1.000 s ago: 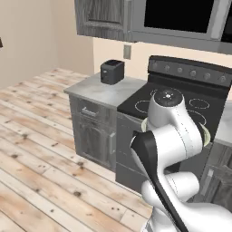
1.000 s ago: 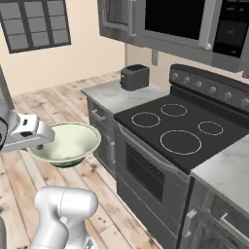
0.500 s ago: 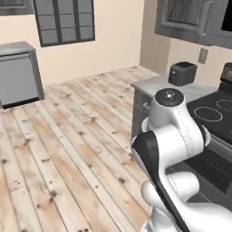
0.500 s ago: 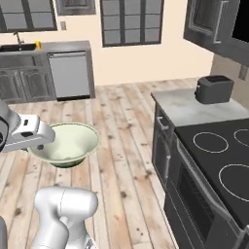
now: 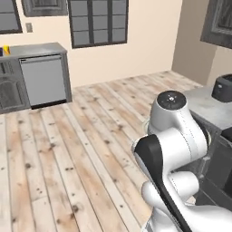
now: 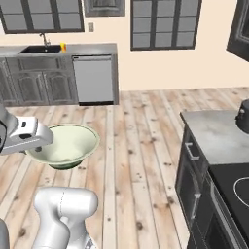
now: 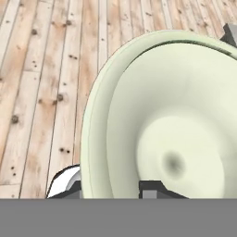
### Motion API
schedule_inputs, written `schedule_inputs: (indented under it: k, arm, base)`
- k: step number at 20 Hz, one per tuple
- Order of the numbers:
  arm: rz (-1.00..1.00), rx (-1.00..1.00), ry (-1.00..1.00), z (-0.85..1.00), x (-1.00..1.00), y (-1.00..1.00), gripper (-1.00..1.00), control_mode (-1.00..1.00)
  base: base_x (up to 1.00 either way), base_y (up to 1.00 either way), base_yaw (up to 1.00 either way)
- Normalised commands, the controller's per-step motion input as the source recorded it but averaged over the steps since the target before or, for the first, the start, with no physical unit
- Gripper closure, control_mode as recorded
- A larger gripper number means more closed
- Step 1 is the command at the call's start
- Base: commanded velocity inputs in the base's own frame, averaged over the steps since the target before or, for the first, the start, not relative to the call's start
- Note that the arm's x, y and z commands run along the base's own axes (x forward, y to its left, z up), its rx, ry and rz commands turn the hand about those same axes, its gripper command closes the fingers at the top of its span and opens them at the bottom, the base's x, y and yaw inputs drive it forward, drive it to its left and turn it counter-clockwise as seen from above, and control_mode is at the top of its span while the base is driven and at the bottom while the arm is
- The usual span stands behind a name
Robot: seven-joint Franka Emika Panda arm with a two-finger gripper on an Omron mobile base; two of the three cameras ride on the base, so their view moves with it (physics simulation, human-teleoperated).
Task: Pick the cup and bowl from the counter and place them on the counter next to the sink.
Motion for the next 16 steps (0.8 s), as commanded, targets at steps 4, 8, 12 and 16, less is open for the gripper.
schedule_inputs:
  k: [4, 8, 12, 16]
  arm:
    - [0.0, 0.0, 0.0, 0.0, 0.0, 0.0, 1.0, 1.0]
    - [0.0, 0.0, 0.0, 0.0, 0.0, 0.0, 1.0, 1.0]
    - [0.0, 0.0, 0.0, 0.0, 0.0, 0.0, 1.0, 1.0]
    - [0.0, 0.0, 0.0, 0.0, 0.0, 0.0, 1.0, 1.0]
  base:
    - [1.0, 0.0, 0.07]
    - [1.0, 0.0, 0.03]
    - [1.0, 0.0, 0.02]
    - [1.0, 0.05, 0.01]
